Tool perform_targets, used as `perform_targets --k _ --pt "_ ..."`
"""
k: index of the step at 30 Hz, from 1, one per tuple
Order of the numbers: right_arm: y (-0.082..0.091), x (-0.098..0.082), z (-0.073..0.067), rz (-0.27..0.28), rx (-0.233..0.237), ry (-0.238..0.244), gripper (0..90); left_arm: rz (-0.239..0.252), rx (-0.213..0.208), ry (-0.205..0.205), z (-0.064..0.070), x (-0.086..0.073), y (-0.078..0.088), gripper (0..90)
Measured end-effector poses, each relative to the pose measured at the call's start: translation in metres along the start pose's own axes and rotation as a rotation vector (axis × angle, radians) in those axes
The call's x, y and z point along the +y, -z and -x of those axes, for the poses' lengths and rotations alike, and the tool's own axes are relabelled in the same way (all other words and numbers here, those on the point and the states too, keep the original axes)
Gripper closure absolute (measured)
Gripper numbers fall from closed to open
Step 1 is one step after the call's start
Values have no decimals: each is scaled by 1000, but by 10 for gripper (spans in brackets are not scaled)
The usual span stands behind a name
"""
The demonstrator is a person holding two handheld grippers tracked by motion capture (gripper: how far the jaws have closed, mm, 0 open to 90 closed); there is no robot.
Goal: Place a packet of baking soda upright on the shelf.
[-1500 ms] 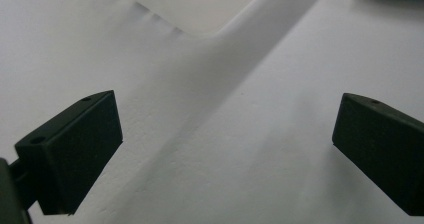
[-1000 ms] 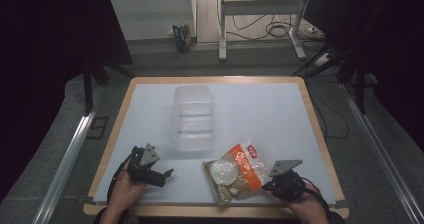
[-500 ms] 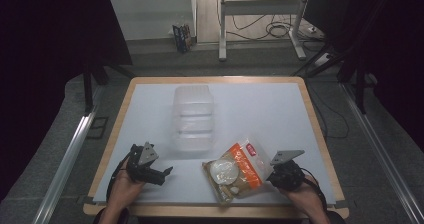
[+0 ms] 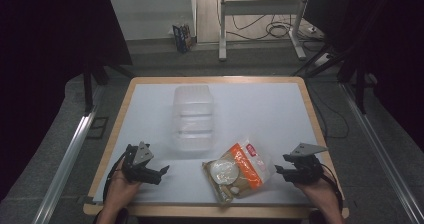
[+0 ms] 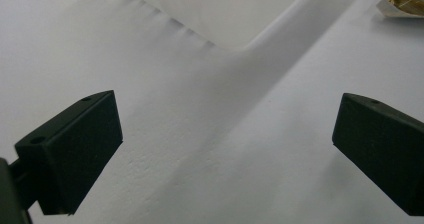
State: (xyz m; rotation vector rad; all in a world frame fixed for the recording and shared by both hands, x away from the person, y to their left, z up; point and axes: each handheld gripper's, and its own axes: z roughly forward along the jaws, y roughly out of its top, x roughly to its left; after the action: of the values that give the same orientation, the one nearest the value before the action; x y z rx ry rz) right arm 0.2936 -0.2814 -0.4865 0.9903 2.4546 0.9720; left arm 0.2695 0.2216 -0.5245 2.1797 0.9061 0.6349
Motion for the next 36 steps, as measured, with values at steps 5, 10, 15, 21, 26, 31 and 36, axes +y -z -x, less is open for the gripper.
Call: perform_targets --k 5,10,15,21,26,31,36 --pt "5 -1 8 32 -32 -39 295 1 3 3 -1 0 0 0" --pt "8 5 10 57 -54 -57 225 -2 9 -1 0 0 1 0" --pt "12 11 12 91 -24 -95 197 -1 15 -1 -2 -1 2 0" --pt "13 18 4 118 30 -120 183 -4 12 1 0 -1 1 0" --pt "10 22 -2 120 67 -126 179 -4 12 2 -1 -2 1 0" --pt "-7 28 -10 79 144 -143 219 -6 6 13 -1 -2 0 0" --pt "-17 31 -14 59 194 -159 292 -8 8 5 1 -2 0 0"
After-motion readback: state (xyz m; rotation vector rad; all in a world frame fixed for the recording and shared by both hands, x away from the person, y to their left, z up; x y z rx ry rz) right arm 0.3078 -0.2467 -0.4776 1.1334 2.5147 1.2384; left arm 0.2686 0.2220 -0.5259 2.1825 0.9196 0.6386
